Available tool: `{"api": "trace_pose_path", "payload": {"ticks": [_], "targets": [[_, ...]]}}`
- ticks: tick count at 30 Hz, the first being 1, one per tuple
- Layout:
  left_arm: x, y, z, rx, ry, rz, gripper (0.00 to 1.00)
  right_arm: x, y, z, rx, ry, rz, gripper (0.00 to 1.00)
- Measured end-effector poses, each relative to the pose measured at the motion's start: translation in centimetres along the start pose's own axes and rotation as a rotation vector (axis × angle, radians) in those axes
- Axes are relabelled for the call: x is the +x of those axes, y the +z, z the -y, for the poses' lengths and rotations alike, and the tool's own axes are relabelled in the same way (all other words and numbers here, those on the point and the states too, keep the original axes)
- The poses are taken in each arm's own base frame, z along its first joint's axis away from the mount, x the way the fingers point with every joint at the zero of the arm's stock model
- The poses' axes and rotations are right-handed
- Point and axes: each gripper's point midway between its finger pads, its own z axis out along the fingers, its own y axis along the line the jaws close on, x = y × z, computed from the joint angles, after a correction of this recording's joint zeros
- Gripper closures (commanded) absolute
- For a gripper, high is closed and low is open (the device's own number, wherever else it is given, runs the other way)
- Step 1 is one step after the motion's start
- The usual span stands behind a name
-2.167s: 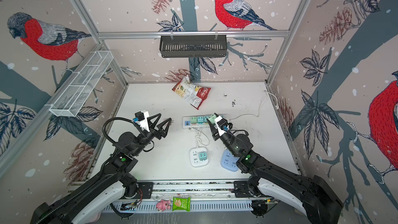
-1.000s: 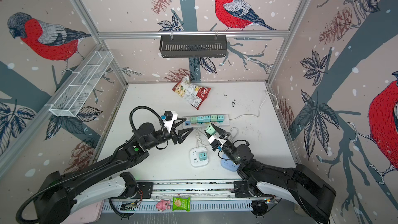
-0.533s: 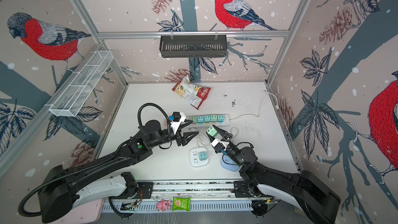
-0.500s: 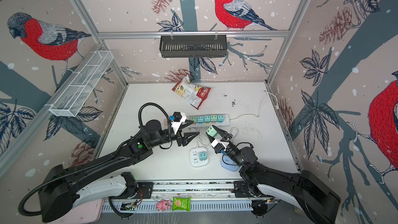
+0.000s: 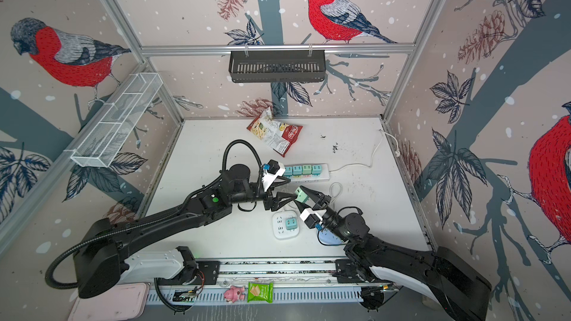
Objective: Insert the plug
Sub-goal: 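Close the left gripper on the green adapter held by the right gripper, then open the right gripper and draw it back while the left gripper holds the green adapter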
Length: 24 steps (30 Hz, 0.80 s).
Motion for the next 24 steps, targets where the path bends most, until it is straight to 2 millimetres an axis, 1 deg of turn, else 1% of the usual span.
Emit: {"api": "trace_pose_path", "payload": {"ticks": [3,11,16,20,22,24], "targets": [[0.4,0.5,0.4,0.02,-0.006,-0.027,0.28,0.4,0.1,-0.4,-0.017,-0.011,-0.013,0.98],[1.1,1.6,0.3,0.026,-0.016,-0.085,0.34,0.7,0.3,-1.3,-0.052,-0.011,-0.028,0.98],[1.4,2.1,0.2,0.028,-0.016,-0.108,0.35,0.8,0.4,-1.4,-0.057,-0.015,-0.031,0.98],[2.2,2.9,0.6,0.036,-0.022,-0.15,0.35,0.8,0.6,-1.4,-0.059,-0.03,-0.033,0.98],[2.3,3.3,0.7,0.032,-0.011,-0.162,0.36,1.0,0.6,-1.6,-0.065,-0.03,-0.039,0.98],[2.5,3.9,1.1,0.036,0.001,-0.18,0.4,1.1,0.6,-1.7,-0.071,-0.032,-0.044,0.98]]}}
